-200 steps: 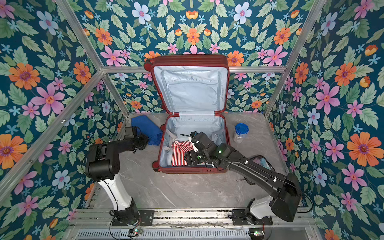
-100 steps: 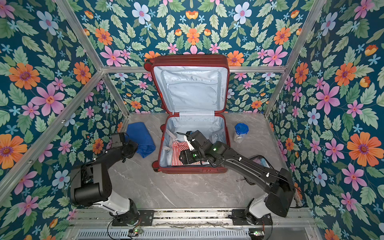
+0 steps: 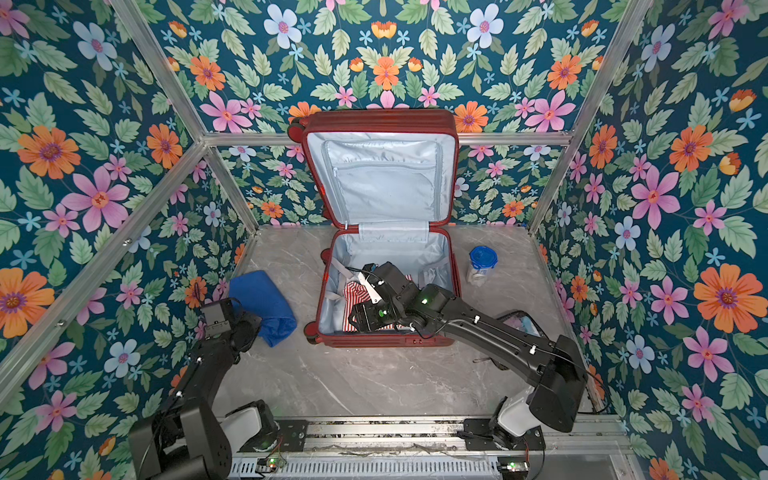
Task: Pack the luggage
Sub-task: 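Grasp the blue cloth with the left gripper while the right presses the shirt, then drag the blue cloth toward the robot with the left gripper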
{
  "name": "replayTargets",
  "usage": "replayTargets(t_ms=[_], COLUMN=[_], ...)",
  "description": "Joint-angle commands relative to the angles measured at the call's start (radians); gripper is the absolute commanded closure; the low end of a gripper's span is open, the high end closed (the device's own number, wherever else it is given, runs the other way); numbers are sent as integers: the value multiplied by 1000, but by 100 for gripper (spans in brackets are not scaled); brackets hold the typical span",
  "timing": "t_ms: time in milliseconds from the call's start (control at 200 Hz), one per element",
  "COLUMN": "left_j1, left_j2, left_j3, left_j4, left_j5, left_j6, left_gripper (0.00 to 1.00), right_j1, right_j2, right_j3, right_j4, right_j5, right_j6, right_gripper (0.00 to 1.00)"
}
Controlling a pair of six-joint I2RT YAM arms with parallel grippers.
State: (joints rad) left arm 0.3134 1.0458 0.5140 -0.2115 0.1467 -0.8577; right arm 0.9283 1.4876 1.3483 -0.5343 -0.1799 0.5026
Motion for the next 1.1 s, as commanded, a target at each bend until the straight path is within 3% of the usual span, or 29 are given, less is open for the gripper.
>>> replayTargets(t_ms=[0,210,525,835,1095], left_j1=[1,1,1,-51,-138], left_j2=[-62,-217,-397,-460,-464], left_j3=[-16,-18,-28,-20,47], left_j4=[-106,-260,-462,-615,-770], left_j5=[-22,-32,45,145,156], left_j6=[9,29,86,134,185], left_gripper=[100,100,100,100,100], right_j1=[1,1,1,1,2], right_j2=[-21,-69,-170,-217,-242], right_j3=[-9,-48,-164,-205,-227], right_j4=[27,53,139,153,167], right_j5=[6,26,83,117,137], right_j6=[5,23,76,88,95], right_gripper=[26,27,29,29,29])
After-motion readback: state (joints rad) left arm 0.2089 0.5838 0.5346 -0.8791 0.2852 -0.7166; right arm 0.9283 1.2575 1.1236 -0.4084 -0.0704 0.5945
